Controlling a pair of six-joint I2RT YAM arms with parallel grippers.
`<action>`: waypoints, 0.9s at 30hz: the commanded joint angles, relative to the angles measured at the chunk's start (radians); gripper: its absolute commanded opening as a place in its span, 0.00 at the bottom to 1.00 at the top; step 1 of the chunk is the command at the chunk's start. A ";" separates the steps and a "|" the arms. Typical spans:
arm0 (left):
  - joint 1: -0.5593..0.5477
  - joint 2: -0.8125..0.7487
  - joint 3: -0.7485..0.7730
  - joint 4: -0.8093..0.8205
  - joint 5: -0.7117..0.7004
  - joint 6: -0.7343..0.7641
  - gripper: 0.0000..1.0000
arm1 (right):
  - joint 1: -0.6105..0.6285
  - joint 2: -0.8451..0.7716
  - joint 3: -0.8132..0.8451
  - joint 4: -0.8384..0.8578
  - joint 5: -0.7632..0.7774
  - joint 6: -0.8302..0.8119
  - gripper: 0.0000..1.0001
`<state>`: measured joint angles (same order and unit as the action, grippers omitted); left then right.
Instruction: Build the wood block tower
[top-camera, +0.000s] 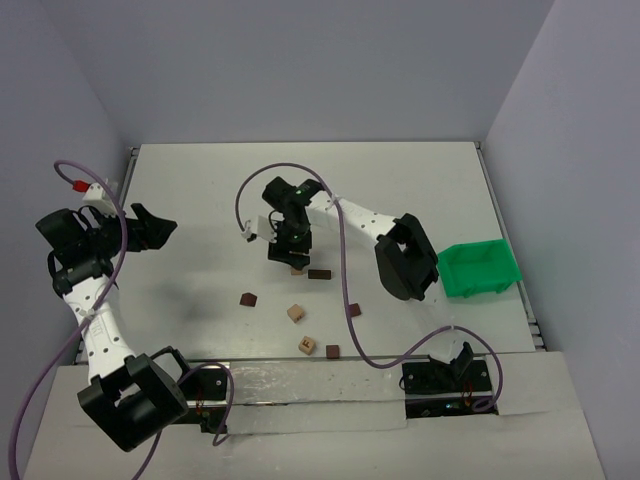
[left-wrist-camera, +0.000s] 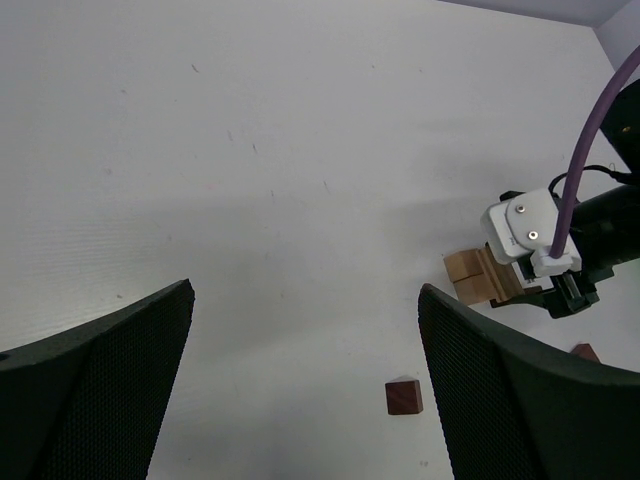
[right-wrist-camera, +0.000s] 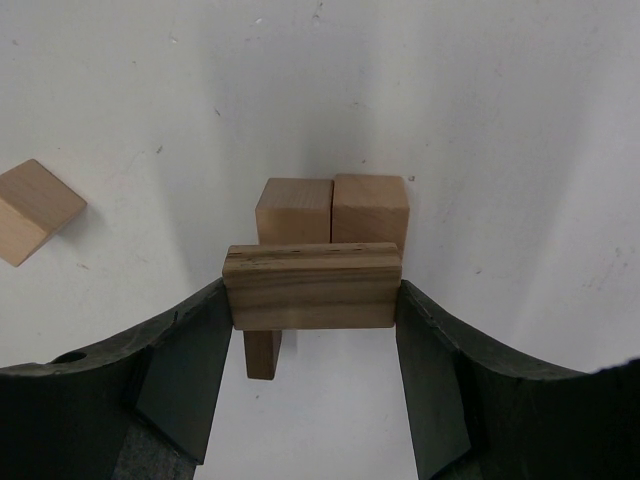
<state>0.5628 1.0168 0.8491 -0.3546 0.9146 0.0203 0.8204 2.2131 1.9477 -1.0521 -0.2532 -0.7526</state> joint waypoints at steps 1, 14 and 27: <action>-0.016 -0.011 0.001 0.029 -0.019 0.015 0.99 | 0.009 0.011 -0.022 0.032 0.020 -0.021 0.30; -0.025 -0.010 -0.004 0.039 -0.023 0.011 0.99 | 0.010 0.021 -0.030 0.050 0.039 -0.049 0.34; -0.025 -0.012 -0.007 0.045 -0.025 0.007 0.99 | 0.016 0.033 0.014 0.028 0.031 -0.047 0.38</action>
<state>0.5423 1.0168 0.8474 -0.3534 0.8922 0.0223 0.8227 2.2322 1.9135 -1.0251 -0.2184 -0.7940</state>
